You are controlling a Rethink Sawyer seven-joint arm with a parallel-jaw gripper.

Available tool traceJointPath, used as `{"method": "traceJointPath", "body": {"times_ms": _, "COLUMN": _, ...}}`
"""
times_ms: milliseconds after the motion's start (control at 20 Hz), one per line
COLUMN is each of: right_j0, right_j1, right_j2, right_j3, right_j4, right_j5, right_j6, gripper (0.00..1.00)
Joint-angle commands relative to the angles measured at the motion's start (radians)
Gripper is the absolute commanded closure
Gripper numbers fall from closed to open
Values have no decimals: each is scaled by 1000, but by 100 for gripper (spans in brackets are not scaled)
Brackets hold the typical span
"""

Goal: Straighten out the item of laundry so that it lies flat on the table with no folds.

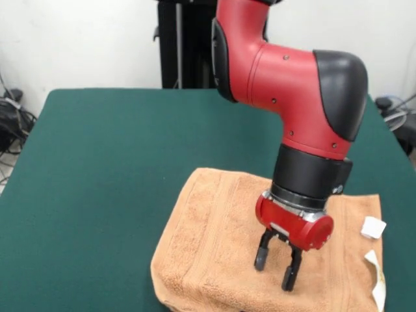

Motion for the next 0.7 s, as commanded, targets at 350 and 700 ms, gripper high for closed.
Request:
{"method": "traceJointPath", "body": {"times_ms": 350, "right_j0": 140, "right_j1": 186, "right_j2": -324, "right_j3": -313, "right_j4": -38, "right_j5": 734, "right_j6": 230, "gripper": 0}}
{"method": "traceJointPath", "body": {"times_ms": 700, "right_j0": 147, "right_j1": 127, "right_j2": -285, "right_j3": -231, "right_j4": -43, "right_j5": 739, "right_j6": 219, "gripper": 0}}
